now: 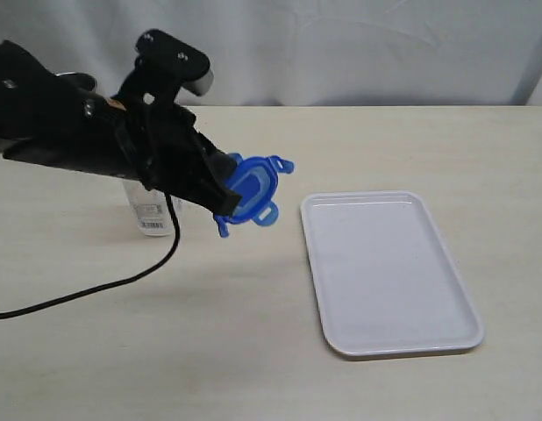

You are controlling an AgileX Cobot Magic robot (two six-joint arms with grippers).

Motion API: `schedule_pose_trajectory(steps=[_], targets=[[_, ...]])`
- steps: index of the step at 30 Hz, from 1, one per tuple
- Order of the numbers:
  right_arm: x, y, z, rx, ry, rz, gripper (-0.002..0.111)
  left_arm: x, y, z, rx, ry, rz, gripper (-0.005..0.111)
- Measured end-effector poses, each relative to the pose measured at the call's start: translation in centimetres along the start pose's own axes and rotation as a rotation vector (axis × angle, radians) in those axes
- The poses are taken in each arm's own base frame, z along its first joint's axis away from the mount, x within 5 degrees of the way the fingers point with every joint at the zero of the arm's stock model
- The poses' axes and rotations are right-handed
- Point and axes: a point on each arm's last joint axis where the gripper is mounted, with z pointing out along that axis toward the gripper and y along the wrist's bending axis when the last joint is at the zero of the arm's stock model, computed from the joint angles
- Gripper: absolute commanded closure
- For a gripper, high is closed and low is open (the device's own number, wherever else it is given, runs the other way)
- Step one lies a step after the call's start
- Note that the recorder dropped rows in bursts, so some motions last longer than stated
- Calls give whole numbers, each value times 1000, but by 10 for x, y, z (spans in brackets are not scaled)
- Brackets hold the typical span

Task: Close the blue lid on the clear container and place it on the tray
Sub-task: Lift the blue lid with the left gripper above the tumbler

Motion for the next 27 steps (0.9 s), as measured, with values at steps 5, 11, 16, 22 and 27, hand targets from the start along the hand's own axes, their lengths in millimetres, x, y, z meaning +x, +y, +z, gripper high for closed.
schedule_pose_trajectory(steps=[5, 11, 16, 22, 27], targets=[[0, 0, 0, 0, 0, 0, 104, -21, 3, -35, -93, -112, 175, 107], [0, 0, 0, 0, 0, 0, 104, -54, 10, -63, -239, -260, 365, 107], [0, 0, 0, 0, 0, 0, 104, -67, 17, -71, -373, -356, 540, 107], [0, 0, 0, 0, 0, 0, 104, -70, 45, -82, -537, -387, 667, 107], [0, 0, 0, 0, 0, 0, 104, -58, 91, -80, -707, -267, 851, 107]])
